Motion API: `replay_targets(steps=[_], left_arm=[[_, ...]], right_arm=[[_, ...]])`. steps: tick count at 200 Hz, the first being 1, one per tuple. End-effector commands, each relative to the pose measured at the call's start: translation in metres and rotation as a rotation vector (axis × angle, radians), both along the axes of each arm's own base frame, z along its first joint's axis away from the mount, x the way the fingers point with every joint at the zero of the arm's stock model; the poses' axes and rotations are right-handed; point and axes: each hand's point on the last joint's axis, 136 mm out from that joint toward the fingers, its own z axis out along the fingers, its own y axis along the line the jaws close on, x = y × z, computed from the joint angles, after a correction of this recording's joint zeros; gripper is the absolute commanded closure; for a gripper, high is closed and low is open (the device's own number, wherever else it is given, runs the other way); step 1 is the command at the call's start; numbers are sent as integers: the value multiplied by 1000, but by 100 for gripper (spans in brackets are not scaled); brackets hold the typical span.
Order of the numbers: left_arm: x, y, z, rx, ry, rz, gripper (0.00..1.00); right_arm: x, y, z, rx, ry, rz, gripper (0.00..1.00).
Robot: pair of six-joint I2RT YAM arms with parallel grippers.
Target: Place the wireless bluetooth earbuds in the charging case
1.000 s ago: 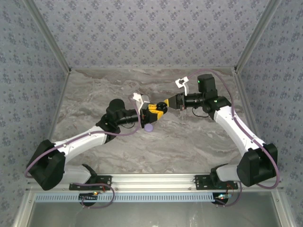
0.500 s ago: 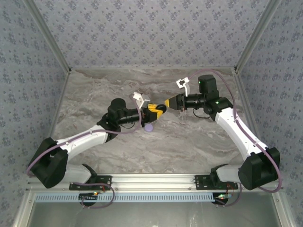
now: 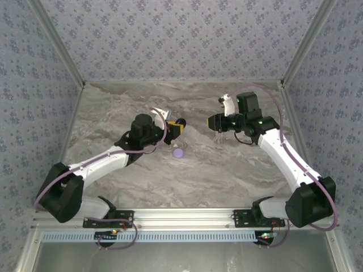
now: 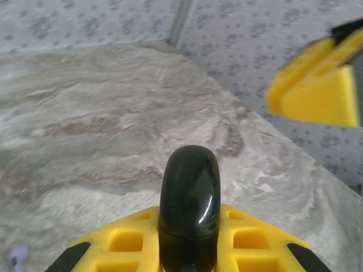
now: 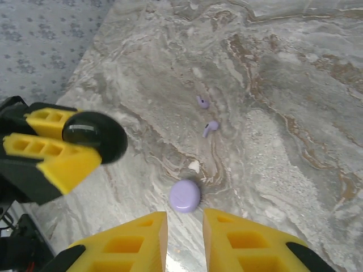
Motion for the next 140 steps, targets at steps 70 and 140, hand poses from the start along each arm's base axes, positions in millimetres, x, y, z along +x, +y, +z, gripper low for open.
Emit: replay_targets(steps=[70, 140], left_arm=[[44, 5, -58, 91, 334, 93, 78], [88, -25, -107, 91, 498, 33, 80]], right_arm=[[-2, -15, -10, -60, 16, -46, 73], [-5, -17, -16, -66, 35, -51, 73]])
